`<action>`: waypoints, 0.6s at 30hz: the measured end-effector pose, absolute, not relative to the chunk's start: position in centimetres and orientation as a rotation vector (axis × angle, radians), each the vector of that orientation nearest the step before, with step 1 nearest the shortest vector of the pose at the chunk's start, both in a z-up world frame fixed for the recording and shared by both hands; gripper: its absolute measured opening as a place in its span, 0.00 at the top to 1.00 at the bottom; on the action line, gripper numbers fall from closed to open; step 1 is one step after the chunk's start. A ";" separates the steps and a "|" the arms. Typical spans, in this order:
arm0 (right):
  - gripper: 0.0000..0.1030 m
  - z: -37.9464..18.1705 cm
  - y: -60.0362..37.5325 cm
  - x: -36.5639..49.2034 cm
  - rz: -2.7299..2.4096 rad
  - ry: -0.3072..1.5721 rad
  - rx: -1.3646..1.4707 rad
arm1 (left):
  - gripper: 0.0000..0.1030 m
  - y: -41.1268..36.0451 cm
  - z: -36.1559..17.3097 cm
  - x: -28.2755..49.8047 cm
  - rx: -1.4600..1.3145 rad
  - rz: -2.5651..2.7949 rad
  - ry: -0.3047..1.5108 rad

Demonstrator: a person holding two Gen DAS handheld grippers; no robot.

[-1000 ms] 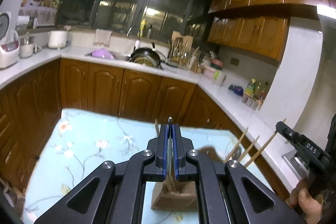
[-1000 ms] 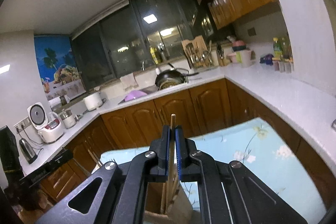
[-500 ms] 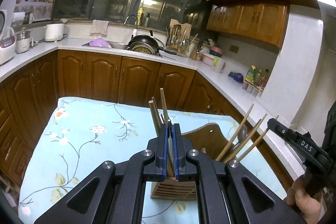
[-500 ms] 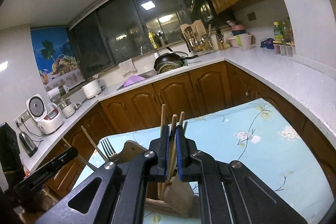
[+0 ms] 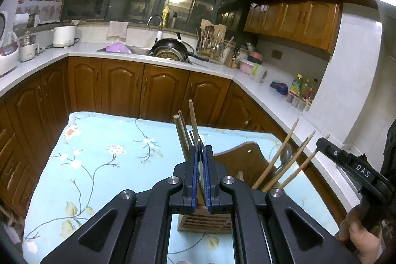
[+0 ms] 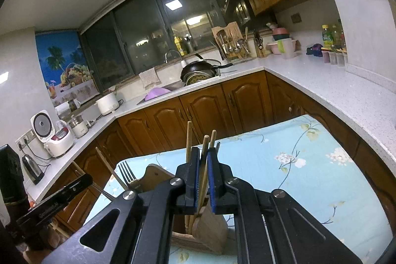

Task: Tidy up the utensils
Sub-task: 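Lower both chopsticks into the holder and open both grippers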

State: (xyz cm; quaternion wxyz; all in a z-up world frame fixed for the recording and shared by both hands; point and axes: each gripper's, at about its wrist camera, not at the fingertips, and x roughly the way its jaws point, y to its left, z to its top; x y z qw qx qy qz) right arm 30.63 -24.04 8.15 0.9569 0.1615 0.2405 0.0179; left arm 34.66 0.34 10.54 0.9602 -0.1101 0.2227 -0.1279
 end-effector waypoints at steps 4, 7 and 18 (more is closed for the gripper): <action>0.82 7.7 -24.3 30.3 0.033 0.504 0.340 | 0.94 0.1 10.7 34.4 -0.224 -0.263 0.461; 0.60 7.7 -24.6 29.6 0.028 0.496 0.349 | 0.80 -0.1 11.1 33.5 -0.233 -0.269 0.447; 0.35 7.7 -25.5 25.1 0.010 0.463 0.363 | 0.41 0.6 10.8 28.1 -0.249 -0.235 0.408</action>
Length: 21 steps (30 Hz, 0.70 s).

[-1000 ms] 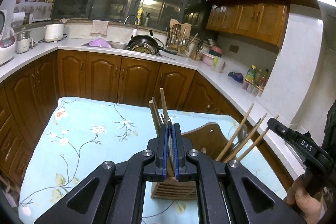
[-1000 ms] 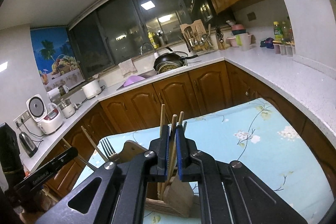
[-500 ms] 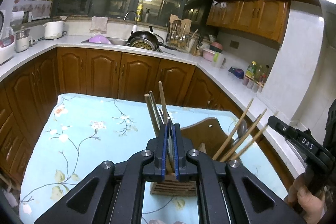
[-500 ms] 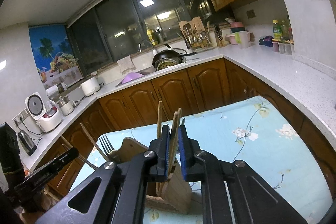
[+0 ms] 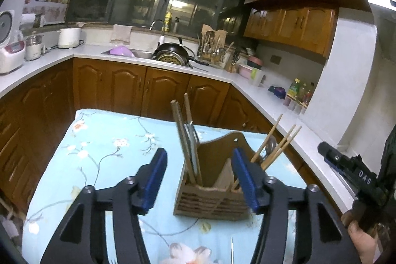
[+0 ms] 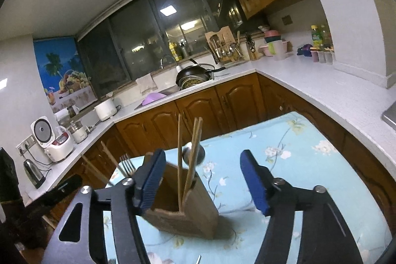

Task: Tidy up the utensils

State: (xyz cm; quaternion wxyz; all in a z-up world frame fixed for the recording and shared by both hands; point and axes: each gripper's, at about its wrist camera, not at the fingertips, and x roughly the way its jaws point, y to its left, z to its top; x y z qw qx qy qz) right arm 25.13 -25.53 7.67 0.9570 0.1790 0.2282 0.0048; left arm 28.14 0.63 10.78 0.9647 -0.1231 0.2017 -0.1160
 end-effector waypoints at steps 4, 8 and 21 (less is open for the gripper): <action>0.25 6.5 -25.7 23.0 0.026 0.479 0.402 | 0.25 0.9 9.5 25.6 -0.252 -0.206 0.425; 0.18 5.2 -25.1 20.2 0.047 0.504 0.389 | 0.17 0.9 8.0 22.6 -0.263 -0.181 0.463; 0.13 2.2 -21.3 10.7 0.072 0.519 0.322 | 0.15 3.0 6.2 12.6 -0.346 -0.128 0.519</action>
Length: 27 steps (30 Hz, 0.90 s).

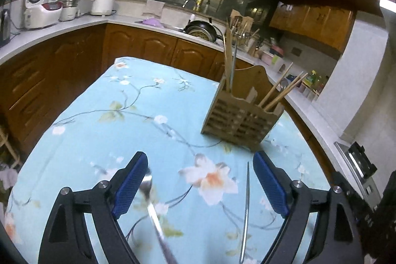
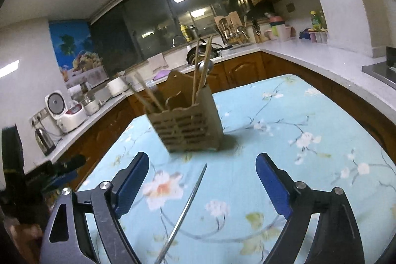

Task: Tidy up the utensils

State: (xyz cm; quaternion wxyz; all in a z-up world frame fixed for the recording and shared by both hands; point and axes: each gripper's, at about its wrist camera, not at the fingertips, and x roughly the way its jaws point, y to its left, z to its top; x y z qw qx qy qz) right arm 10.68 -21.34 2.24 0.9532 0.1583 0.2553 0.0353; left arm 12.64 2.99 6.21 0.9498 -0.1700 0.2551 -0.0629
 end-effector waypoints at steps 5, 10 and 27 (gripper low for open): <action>0.09 2.6 -20.6 7.3 0.032 0.445 0.289 | 0.15 3.4 5.7 9.0 -0.296 -0.102 0.483; 0.02 4.3 -19.2 4.7 0.026 0.372 0.201 | 0.11 4.5 5.2 5.4 -0.283 -0.093 0.429; 0.00 1.4 -17.2 0.1 0.015 0.298 0.088 | 0.01 2.5 0.8 -2.3 -0.129 0.000 0.384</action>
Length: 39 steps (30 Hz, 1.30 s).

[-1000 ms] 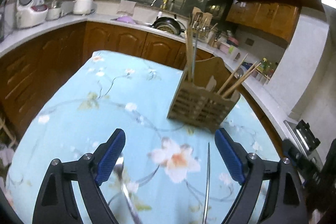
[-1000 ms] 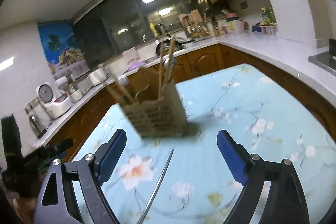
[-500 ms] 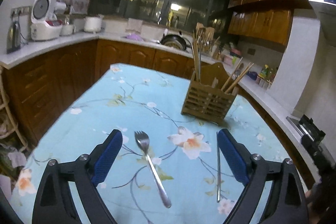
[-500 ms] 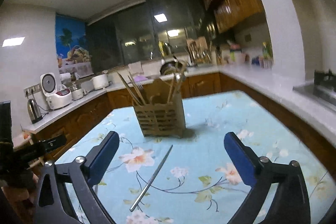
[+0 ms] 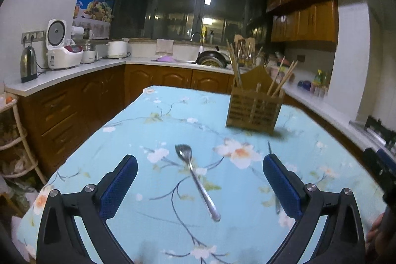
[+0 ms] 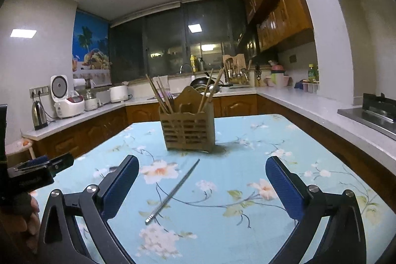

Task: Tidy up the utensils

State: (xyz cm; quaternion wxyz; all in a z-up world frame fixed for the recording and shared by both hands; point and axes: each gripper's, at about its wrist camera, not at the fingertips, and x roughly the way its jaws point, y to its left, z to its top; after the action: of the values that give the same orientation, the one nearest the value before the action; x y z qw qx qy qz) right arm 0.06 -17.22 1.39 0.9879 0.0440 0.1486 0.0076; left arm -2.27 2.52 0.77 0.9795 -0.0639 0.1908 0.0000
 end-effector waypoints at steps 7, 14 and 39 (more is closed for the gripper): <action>0.00 0.8 -17.6 -1.1 0.005 0.269 0.078 | 0.01 1.1 0.8 -3.3 -0.064 0.021 0.351; 0.00 0.2 -17.5 -1.6 0.008 0.266 0.063 | 0.01 1.3 0.1 -2.9 -0.044 0.026 0.362; 0.00 -0.6 -18.2 -1.6 0.015 0.284 0.087 | 0.01 1.8 -0.1 -3.1 -0.006 0.041 0.361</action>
State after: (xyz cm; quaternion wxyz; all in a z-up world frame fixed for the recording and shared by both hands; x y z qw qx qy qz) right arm -1.59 -18.25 -0.63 0.9890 0.0435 0.1414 0.0077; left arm -3.07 1.84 -0.14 0.9835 -0.0028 0.1796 0.0205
